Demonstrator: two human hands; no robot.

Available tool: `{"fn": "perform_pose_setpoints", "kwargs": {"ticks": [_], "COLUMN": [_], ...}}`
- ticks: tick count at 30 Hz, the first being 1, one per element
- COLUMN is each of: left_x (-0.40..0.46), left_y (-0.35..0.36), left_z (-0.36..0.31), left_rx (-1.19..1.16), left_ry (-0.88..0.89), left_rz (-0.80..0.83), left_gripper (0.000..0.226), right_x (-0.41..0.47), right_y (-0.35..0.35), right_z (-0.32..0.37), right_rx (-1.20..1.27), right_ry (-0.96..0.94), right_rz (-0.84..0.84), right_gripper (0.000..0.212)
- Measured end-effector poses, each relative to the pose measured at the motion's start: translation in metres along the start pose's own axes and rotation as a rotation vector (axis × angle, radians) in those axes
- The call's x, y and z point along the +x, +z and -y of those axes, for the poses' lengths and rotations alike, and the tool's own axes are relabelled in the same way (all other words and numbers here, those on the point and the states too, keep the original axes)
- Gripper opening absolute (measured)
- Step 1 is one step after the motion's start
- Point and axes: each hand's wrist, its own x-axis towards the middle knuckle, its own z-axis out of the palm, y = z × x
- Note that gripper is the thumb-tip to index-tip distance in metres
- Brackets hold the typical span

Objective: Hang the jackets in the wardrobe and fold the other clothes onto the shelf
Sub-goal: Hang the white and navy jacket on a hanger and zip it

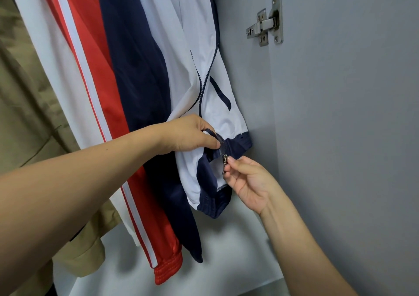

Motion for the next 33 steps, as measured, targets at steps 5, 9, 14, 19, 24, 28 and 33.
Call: {"fn": "perform_pose_setpoints", "kwargs": {"ticks": [5, 9, 14, 19, 24, 28, 33], "left_x": [0.000, -0.001, -0.002, 0.000, -0.001, 0.000, 0.003], "left_y": [0.002, 0.001, 0.002, 0.009, 0.012, 0.009, 0.010], "left_z": [0.001, 0.002, 0.003, 0.004, 0.002, 0.001, 0.003], "left_rx": [0.006, 0.009, 0.050, 0.095, 0.078, 0.011, -0.058], "left_ry": [-0.009, -0.005, 0.011, 0.024, 0.047, 0.003, 0.025], "left_rz": [0.011, -0.008, -0.051, -0.090, -0.044, -0.035, -0.086], "left_gripper": [0.010, 0.009, 0.014, 0.022, 0.012, 0.022, 0.012], "right_x": [0.002, 0.002, 0.001, 0.000, 0.000, 0.000, -0.001], "right_y": [0.002, 0.005, 0.009, 0.013, 0.016, 0.016, 0.015], "right_z": [-0.002, -0.003, -0.003, 0.000, 0.002, 0.003, 0.004], "right_rx": [-0.034, -0.037, -0.037, -0.114, -0.065, -0.088, -0.126], "right_ry": [-0.025, -0.048, -0.084, -0.145, -0.121, -0.116, -0.134], "right_rz": [-0.032, -0.062, -0.100, -0.147, -0.148, -0.140, -0.137], "right_gripper": [0.021, 0.024, 0.027, 0.028, 0.022, 0.023, 0.022]}}
